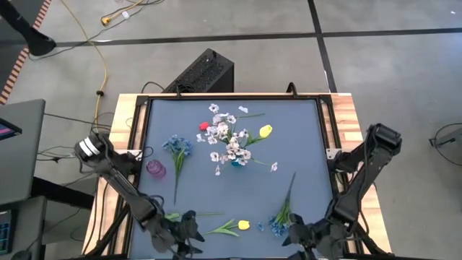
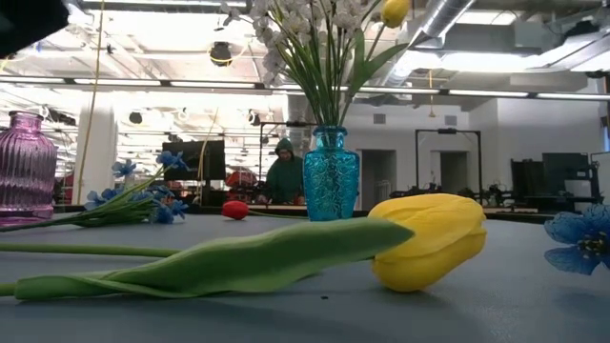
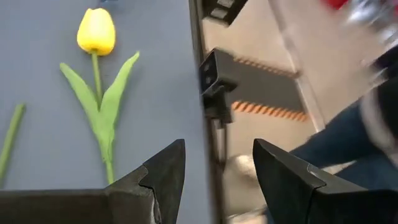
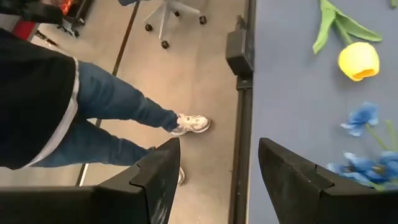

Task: Sort flowers into vase by color
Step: Put the yellow tulip into the blue vase

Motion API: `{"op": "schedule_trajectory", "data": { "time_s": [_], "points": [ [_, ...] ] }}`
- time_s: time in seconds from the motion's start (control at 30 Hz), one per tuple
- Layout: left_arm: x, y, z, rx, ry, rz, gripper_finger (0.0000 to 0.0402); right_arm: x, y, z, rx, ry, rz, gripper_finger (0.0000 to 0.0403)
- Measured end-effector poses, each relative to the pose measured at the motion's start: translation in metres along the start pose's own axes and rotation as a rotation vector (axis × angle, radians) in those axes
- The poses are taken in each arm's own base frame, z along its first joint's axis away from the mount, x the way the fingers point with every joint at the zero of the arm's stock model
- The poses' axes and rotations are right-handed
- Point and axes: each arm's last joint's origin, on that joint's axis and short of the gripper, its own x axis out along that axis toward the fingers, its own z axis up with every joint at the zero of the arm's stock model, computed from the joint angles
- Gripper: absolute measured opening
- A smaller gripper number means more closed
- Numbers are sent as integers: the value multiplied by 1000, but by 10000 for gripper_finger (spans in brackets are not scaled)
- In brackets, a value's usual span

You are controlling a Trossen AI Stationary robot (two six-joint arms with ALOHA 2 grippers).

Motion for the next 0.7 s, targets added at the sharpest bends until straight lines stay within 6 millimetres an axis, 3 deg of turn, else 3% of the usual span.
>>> {"op": "schedule_trajectory", "data": {
  "time_s": [0.23, 0.43, 0.7],
  "points": [
    [31, 6, -11, 123, 131, 329, 177, 4, 5, 16, 13, -69, -23, 244],
    [49, 12, -23, 124, 137, 359, 177, 5, 4, 24, 14, -112, -19, 244],
    [58, 21, -36, 106, 154, 426, 174, 5, 2, 26, 20, -118, -23, 244]
  ]
}}
